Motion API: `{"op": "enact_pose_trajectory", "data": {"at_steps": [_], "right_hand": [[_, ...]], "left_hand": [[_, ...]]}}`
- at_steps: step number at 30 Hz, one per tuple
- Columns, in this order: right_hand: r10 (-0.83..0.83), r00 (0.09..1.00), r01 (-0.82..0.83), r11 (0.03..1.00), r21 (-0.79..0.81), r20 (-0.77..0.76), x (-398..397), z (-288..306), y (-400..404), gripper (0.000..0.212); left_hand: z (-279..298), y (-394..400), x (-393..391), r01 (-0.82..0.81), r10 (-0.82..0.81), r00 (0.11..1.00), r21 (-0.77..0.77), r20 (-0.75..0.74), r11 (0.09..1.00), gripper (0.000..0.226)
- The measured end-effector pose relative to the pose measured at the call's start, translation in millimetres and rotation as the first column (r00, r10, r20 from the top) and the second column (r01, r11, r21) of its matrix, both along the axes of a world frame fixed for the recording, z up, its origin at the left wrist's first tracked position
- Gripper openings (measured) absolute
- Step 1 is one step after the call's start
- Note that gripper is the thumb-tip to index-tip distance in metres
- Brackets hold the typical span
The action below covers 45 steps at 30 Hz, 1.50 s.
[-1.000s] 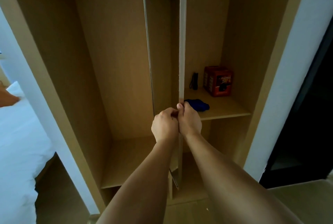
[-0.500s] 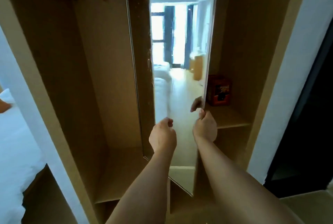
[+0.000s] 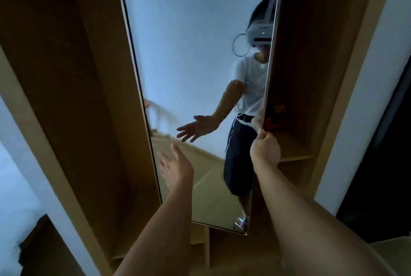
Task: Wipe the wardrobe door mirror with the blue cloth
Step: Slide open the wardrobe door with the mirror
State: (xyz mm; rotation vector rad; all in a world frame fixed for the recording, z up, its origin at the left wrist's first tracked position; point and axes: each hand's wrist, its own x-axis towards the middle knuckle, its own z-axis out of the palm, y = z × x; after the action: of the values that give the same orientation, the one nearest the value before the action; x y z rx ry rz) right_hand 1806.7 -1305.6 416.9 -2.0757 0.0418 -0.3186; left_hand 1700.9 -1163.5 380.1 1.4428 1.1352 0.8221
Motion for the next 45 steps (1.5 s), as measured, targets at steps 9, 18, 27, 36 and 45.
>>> {"op": "enact_pose_trajectory", "data": {"at_steps": [9,18,27,36,45], "right_hand": [[0.056,0.995,-0.047,0.993,0.109,-0.085,42,1,13,0.045],[0.05,0.981,-0.027,0.992,0.122,-0.185,66,-8,23,0.046],[0.047,0.973,-0.02,0.992,0.122,-0.227,91,-2,41,0.041],[0.038,0.979,-0.056,0.995,-0.082,-0.201,115,7,57,0.04],[0.041,0.989,-0.061,0.989,-0.136,-0.144,133,4,70,0.044]], "left_hand": [[3,58,7,-0.23,0.272,0.933,-0.191,0.234,0.954,0.058],[16,103,13,-0.174,0.294,0.9,-0.353,0.323,0.919,0.066],[16,124,37,-0.19,0.268,0.933,-0.305,0.24,0.933,0.064],[8,143,63,-0.222,0.284,0.925,-0.25,0.251,0.942,0.062],[8,161,82,-0.208,0.276,0.928,-0.267,0.25,0.941,0.062]]}}
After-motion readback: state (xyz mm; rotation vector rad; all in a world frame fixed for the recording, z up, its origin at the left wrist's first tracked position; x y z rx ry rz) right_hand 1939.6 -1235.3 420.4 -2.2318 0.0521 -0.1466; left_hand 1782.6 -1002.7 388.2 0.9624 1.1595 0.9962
